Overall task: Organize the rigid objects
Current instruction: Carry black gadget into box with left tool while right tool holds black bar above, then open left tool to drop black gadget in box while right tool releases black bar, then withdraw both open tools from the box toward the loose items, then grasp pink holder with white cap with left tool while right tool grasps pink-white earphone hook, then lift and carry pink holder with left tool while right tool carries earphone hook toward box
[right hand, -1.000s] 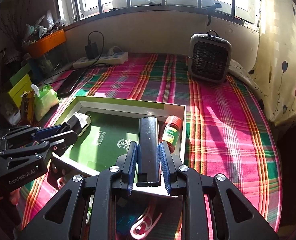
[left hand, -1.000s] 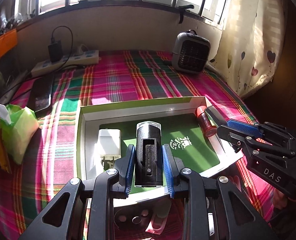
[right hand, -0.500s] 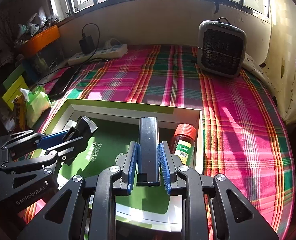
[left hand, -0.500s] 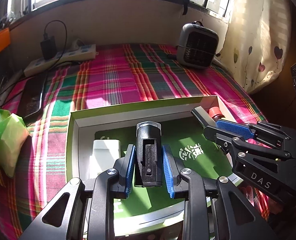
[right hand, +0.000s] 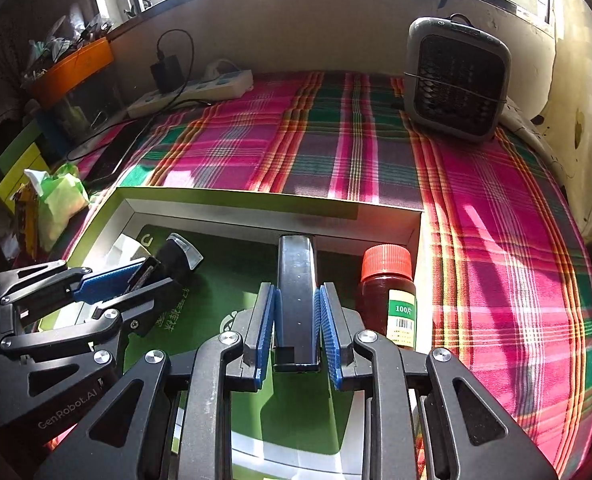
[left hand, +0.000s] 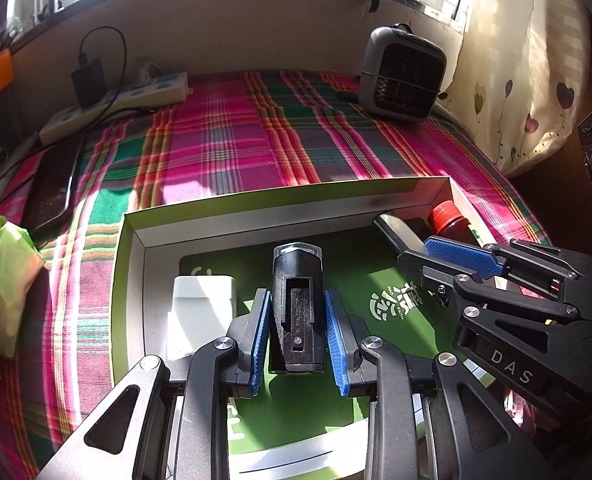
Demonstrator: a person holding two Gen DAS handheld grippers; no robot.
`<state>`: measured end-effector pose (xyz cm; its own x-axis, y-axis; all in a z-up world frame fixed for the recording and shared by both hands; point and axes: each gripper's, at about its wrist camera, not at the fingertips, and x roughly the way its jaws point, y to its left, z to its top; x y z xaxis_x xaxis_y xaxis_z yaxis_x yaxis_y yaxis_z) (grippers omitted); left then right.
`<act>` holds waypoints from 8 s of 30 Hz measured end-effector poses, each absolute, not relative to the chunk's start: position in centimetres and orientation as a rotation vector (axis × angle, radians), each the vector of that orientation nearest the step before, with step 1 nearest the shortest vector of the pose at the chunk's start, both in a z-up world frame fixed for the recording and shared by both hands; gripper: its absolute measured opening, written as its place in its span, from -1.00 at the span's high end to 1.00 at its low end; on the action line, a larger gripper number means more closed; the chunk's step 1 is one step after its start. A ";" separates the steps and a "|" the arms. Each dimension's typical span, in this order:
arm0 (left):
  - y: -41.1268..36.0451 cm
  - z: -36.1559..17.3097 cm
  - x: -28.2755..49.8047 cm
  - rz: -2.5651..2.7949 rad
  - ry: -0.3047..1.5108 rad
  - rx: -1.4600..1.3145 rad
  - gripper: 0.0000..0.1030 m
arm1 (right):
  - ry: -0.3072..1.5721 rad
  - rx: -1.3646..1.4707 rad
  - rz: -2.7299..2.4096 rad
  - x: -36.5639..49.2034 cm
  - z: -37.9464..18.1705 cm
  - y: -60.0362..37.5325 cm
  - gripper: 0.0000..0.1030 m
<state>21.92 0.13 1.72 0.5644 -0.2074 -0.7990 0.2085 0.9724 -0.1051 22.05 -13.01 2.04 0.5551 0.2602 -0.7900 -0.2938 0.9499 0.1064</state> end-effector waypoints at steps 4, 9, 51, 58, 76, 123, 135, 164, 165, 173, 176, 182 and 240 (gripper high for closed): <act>0.2 1.5 22.2 -0.245 0.948 -0.001 0.50 | 0.930 -0.037 0.329 22.2 1.8 -13.0 0.53; 0.3 1.4 22.4 -0.246 0.947 -0.005 0.50 | 0.931 -0.043 0.330 22.2 1.7 -12.9 0.53; 1.6 3.8 18.6 -0.237 0.867 -0.026 0.18 | 0.873 0.009 0.319 19.6 3.2 -14.0 0.20; 2.7 4.7 16.8 -0.228 0.839 -0.049 0.18 | 0.844 0.031 0.315 17.8 4.3 -15.1 0.19; 6.7 4.2 11.1 -0.181 0.800 -0.149 0.16 | 0.819 0.052 0.263 11.3 4.2 -17.9 0.03; 3.5 1.6 8.7 -0.304 0.883 -0.102 0.16 | 0.894 -0.022 0.144 9.5 0.8 -18.8 0.29; 0.8 1.1 9.3 -0.344 0.904 -0.068 0.16 | 0.889 0.009 0.178 9.6 0.8 -20.2 0.53; 0.1 0.4 10.7 -0.200 0.897 0.016 0.47 | 0.889 0.035 0.204 9.7 0.8 -21.2 0.53; 0.1 0.4 10.7 -0.196 0.897 0.018 0.50 | 0.889 0.034 0.204 9.7 0.8 -21.2 0.53; 0.4 0.4 10.6 -0.190 0.894 0.010 0.67 | 0.889 0.027 0.201 9.7 0.8 -21.1 0.53; 0.4 0.4 10.6 -0.191 0.893 0.007 0.67 | 0.889 0.023 0.199 9.7 0.8 -21.0 0.53; 0.4 0.4 10.6 -0.190 0.894 0.007 0.67 | 0.890 0.011 0.192 9.7 0.8 -20.8 0.53; 2.5 4.8 9.4 -0.201 0.794 -0.044 0.68 | 0.776 -0.009 0.251 9.7 5.9 -18.9 0.53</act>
